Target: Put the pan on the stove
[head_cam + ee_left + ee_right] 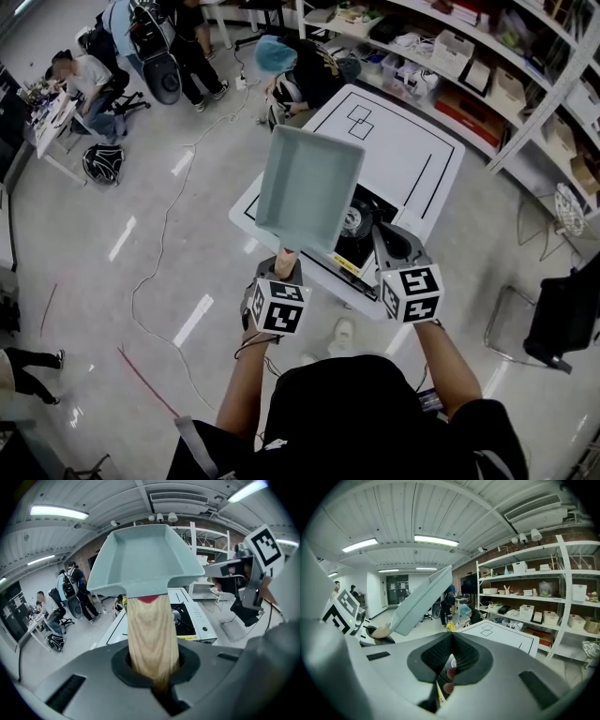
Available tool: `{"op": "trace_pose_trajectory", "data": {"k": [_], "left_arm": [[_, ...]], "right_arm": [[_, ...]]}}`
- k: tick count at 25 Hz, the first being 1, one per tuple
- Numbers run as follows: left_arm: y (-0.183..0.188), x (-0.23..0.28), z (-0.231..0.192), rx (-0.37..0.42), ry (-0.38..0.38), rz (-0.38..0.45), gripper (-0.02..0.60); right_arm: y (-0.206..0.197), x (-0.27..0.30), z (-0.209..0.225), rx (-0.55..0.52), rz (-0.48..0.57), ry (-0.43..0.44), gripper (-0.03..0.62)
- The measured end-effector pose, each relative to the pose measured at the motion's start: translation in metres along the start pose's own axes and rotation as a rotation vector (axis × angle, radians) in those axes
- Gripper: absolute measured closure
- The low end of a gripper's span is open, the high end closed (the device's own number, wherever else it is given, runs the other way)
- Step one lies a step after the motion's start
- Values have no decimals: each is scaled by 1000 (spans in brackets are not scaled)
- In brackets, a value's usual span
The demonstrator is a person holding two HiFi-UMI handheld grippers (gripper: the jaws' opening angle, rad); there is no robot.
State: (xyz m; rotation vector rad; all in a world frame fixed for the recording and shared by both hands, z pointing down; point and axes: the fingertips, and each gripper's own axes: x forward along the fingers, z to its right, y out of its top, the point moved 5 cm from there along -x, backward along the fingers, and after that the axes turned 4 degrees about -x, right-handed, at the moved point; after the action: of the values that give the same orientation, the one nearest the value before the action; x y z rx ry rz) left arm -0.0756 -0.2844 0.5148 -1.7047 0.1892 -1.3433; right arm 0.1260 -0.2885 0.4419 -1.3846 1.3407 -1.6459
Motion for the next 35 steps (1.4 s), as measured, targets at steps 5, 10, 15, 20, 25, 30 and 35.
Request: {"op": "trace_pose_trajectory", "data": {"k": [5, 10, 15, 20, 25, 30, 35], "left_arm": [[-3, 19, 7, 39, -25, -50, 554], [-5, 36, 14, 68, -47, -95, 554], [-11, 53, 21, 105, -66, -143, 554], [-17, 66, 27, 124, -89, -200, 554], [-17, 78, 32, 133, -107, -251, 552], [-21, 89, 33, 143, -115, -288, 552], [-26, 100, 34, 147, -123, -331, 552]], "right_arm": [[-10, 1, 8, 10, -23, -14, 592], [-16, 0, 17, 16, -42, -33, 591], [-25, 0, 23, 21, -62, -45, 591], [-27, -1, 28, 15, -64, -56, 591], [-29, 0, 36, 24, -72, -66, 591], [-35, 4, 40, 36, -88, -70, 591], [-39, 8, 43, 47, -98, -72, 592]]}}
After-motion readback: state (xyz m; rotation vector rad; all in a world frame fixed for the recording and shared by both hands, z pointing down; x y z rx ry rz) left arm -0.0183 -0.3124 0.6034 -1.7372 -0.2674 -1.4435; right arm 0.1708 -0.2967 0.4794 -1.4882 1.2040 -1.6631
